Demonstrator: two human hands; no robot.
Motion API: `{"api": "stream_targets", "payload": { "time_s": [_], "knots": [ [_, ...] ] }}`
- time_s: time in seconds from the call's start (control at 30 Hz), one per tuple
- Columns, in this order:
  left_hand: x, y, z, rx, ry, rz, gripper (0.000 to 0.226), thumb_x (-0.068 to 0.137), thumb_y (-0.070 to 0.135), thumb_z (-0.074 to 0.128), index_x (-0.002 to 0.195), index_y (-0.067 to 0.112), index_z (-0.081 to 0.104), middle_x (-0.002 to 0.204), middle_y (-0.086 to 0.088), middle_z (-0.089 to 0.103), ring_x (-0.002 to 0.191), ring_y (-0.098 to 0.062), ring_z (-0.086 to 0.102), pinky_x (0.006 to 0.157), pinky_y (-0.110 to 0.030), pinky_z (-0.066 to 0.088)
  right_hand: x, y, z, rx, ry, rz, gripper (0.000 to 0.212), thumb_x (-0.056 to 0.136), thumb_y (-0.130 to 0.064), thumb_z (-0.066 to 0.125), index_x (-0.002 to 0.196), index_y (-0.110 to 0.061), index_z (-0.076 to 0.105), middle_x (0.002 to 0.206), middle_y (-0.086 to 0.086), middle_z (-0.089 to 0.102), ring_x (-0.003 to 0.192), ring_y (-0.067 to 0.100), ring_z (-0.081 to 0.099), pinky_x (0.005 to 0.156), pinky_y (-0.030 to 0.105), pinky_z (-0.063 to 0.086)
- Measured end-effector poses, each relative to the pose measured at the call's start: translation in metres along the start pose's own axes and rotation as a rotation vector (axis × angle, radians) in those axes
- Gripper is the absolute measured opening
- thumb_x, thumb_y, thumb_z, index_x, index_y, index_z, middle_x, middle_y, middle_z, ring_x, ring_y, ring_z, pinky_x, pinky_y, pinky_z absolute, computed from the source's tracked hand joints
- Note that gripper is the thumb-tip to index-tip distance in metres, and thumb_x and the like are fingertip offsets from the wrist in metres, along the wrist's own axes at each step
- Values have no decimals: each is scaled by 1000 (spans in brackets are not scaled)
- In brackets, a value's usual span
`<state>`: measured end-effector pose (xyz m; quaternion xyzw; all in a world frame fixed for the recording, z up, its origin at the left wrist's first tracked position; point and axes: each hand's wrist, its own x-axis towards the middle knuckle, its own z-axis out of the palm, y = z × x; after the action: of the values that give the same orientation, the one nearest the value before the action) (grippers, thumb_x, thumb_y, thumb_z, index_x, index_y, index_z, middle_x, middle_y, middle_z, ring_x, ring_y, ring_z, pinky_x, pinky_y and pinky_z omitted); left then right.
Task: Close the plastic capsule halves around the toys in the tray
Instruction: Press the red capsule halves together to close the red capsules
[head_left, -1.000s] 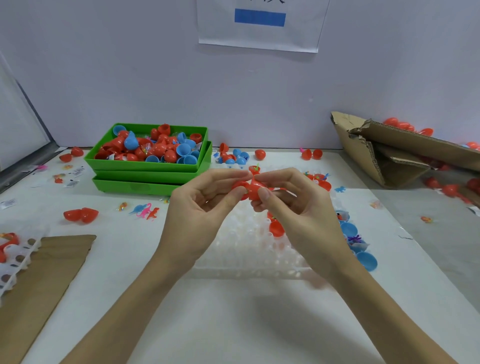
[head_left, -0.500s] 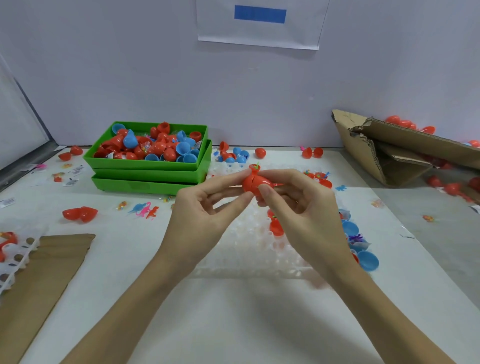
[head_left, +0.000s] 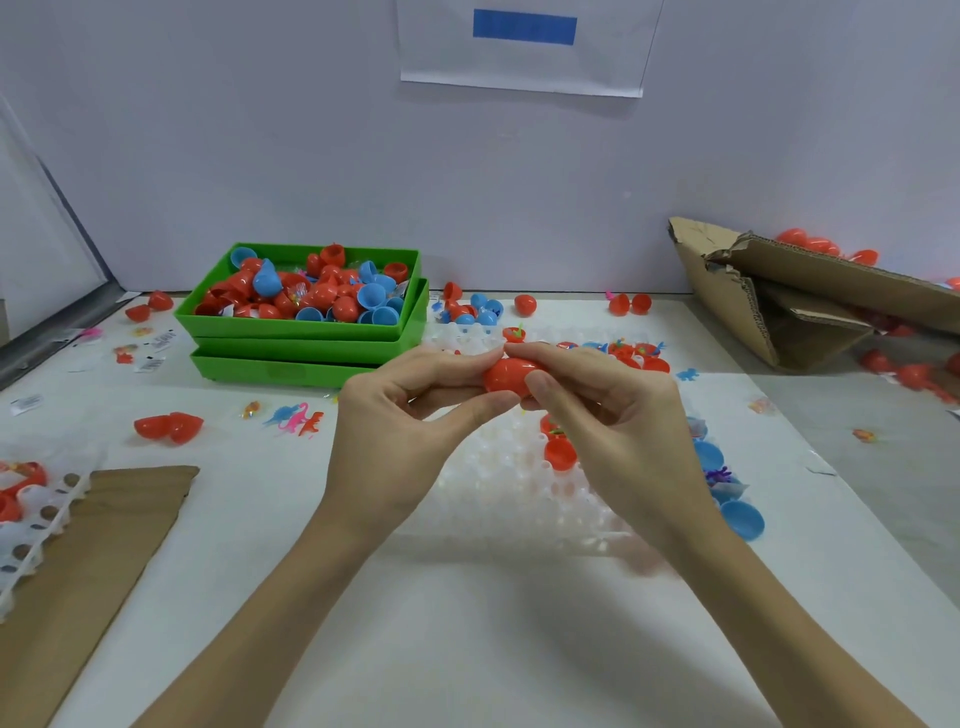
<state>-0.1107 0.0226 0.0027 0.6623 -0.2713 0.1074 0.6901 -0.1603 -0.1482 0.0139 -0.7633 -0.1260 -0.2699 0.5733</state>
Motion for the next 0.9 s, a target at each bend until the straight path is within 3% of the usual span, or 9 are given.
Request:
{"api": "stream_targets", "payload": {
  "time_s": [0.2, 0.3, 0.43, 0.6, 0.9],
  "knots": [
    [1, -1, -4, 19, -34, 22, 36, 74, 9, 86, 109, 8, 80, 102, -4, 78, 94, -18, 78, 87, -24, 61, 0, 4, 0, 36, -23, 44, 29, 93, -16, 68, 120, -26, 71, 100, -11, 78, 94, 10, 74, 78, 13, 56],
    [2, -1, -5, 17, -49, 38, 36, 75, 11, 85, 111, 11, 79, 108, 1, 77, 100, -17, 77, 88, -23, 61, 1, 3, 0, 112, -14, 149, 27, 90, -27, 71, 116, -33, 74, 102, -19, 77, 93, 8, 76, 78, 15, 58],
    [1, 0, -4, 57, -54, 80, 36, 81, 16, 83, 116, 16, 78, 111, 5, 78, 107, -19, 74, 92, -22, 58, 5, 2, -5, 397, -84, 364, 26, 87, -30, 76, 112, -23, 78, 112, 3, 77, 105, 24, 74, 88, 30, 60],
    [2, -2, -7, 237, -48, 153, 38, 83, 33, 79, 121, 34, 74, 115, 20, 73, 122, -20, 60, 100, -19, 48, 10, -2, -11, 855, -206, 614, 31, 86, -11, 77, 117, -7, 75, 126, 19, 70, 118, 33, 68, 88, 31, 59],
    [1, -4, -5, 174, -91, 147, 37, 88, 28, 75, 124, 31, 72, 124, 16, 71, 129, -13, 60, 107, -21, 47, 8, -3, -9, 966, -214, 610, 26, 85, -5, 74, 111, -5, 73, 127, 28, 66, 121, 39, 65, 91, 36, 59]
  ]
}}
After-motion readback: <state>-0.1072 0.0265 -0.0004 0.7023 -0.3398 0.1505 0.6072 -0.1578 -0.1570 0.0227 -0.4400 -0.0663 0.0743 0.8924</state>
